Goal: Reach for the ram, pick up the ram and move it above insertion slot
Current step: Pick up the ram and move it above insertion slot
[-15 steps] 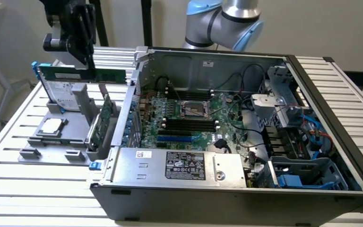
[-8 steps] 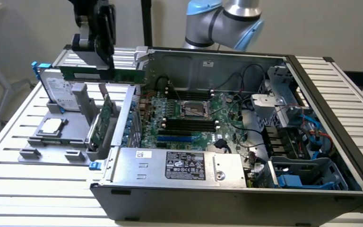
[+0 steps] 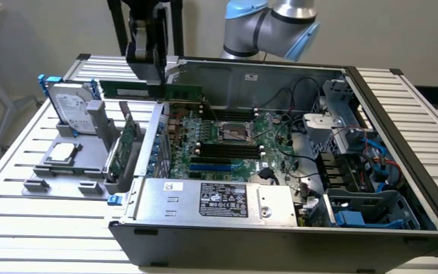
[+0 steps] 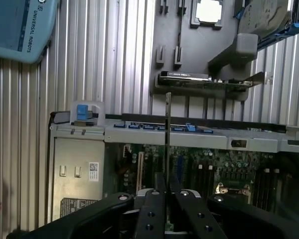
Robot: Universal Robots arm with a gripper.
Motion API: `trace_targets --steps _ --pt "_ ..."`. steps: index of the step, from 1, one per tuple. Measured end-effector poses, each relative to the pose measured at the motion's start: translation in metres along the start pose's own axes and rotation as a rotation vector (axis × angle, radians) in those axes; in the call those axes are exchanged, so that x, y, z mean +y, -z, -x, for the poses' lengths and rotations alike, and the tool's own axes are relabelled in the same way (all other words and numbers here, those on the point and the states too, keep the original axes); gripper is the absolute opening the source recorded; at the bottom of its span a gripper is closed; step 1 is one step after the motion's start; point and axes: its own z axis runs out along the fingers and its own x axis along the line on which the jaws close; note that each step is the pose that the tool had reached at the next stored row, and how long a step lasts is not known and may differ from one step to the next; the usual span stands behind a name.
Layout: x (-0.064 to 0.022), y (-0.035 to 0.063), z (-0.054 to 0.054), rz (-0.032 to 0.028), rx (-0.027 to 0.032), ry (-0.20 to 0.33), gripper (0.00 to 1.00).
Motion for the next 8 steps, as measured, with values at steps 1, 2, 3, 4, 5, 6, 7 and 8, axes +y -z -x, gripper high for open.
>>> trace_targets --steps 1,2,3,4,5,6,7,8 --pt "-0.0045 0.0001 0.000 0.0000 0.0000 0.000 0.14" --pt "-0.0090 0.0000 0.000 0.0000 -0.0001 0.000 0.14" --pt "-0.0135 0.0000 -0.001 -0.0001 -0.0001 0.000 0.14" --pt "-0.0180 -0.0001 -0.001 0.0000 0.0000 0.000 0.14" --pt "-0.0229 -0.0003 -0.001 0.0000 0.0000 0.000 0.14" --pt "-0.0272 -0.0006 -0.001 0.0000 0.0000 0.000 0.14" --pt "-0.0319 -0.0010 -0.001 0.0000 0.0000 0.000 0.14" --pt "-0.0363 -0.0016 -0.001 0.0000 0.0000 0.000 0.14"
